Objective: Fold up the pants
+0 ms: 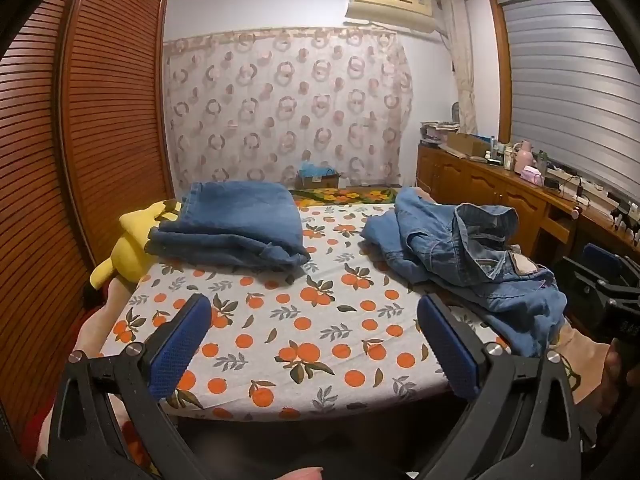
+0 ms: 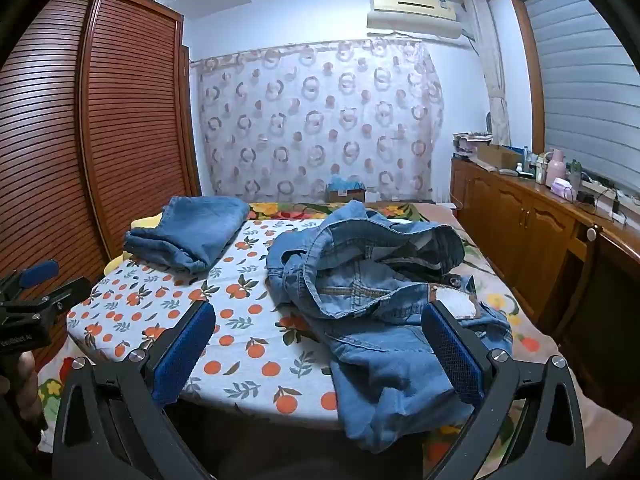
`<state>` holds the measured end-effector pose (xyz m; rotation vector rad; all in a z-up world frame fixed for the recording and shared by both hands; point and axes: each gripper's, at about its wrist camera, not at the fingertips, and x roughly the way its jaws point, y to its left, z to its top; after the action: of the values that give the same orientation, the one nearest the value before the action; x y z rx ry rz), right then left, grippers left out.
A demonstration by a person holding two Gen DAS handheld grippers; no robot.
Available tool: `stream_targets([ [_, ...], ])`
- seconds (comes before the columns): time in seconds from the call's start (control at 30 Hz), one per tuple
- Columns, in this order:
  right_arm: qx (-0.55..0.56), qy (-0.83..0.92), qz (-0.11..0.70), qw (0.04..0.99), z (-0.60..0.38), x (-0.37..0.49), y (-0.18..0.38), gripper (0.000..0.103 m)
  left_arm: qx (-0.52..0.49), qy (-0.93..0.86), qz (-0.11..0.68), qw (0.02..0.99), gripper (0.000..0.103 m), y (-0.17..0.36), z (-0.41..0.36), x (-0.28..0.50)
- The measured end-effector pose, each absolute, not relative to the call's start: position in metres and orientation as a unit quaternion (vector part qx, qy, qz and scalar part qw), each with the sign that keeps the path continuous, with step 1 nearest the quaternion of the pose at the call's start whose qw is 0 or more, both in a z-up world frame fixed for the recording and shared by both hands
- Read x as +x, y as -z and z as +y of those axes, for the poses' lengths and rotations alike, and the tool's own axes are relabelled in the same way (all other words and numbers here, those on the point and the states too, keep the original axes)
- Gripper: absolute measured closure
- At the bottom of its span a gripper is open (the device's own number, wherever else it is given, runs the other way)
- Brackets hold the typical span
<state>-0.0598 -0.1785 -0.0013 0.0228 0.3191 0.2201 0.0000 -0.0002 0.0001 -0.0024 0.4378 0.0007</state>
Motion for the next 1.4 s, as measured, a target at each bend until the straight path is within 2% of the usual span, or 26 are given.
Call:
stream_targets([
  [1.4, 0.012, -0.106, 0.156, 0.982, -0.179, -0.061, 0.000, 0.000, 0.001, 0.003, 0.216, 0.976, 0.000, -0.011, -0.009, -0.005],
])
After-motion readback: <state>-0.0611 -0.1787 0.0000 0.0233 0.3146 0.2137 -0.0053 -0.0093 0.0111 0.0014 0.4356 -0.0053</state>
